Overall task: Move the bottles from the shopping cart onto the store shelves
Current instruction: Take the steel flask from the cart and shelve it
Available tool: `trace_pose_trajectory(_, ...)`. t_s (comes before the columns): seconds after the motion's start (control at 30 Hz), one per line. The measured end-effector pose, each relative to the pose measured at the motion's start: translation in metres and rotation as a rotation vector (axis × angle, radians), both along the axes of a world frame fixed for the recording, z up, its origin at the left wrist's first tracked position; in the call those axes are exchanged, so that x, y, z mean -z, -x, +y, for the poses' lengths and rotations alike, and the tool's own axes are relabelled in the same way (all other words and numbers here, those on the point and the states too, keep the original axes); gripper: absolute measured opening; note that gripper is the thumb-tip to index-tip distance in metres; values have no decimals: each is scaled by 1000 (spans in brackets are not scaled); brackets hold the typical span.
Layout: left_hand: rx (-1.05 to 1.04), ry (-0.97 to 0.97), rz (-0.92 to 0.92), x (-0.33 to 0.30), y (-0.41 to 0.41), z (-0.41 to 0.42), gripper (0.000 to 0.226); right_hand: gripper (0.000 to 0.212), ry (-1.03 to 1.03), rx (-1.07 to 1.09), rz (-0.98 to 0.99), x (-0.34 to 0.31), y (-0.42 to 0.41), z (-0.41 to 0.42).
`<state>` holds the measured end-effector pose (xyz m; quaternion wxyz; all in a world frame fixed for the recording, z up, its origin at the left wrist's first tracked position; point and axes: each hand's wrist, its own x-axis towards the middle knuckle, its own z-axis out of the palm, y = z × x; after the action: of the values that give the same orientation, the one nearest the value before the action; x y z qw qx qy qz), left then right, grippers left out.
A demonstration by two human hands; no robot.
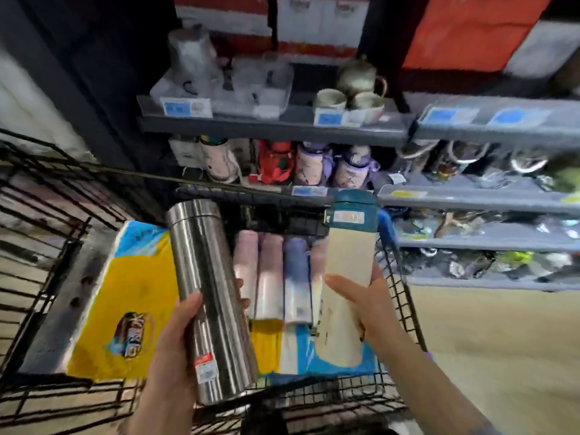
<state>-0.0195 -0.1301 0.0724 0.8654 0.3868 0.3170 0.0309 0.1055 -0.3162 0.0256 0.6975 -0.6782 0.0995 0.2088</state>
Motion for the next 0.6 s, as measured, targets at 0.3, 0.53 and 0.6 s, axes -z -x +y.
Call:
trace_pose_trajectory(0.3, 131, -82, 96, -3, -68, -246, 63, 71, -48, 177, -23, -27, -34, -261)
trace_pose_trajectory(0.53, 188, -128, 43, -22, -128, -346, 95, 70, -120, 247, -77, -56, -72, -381)
trace_pose_trajectory(0.6, 201, -133, 43, -23, -139, -355, 109, 73, -195, 251, -56, -57, -79, -394)
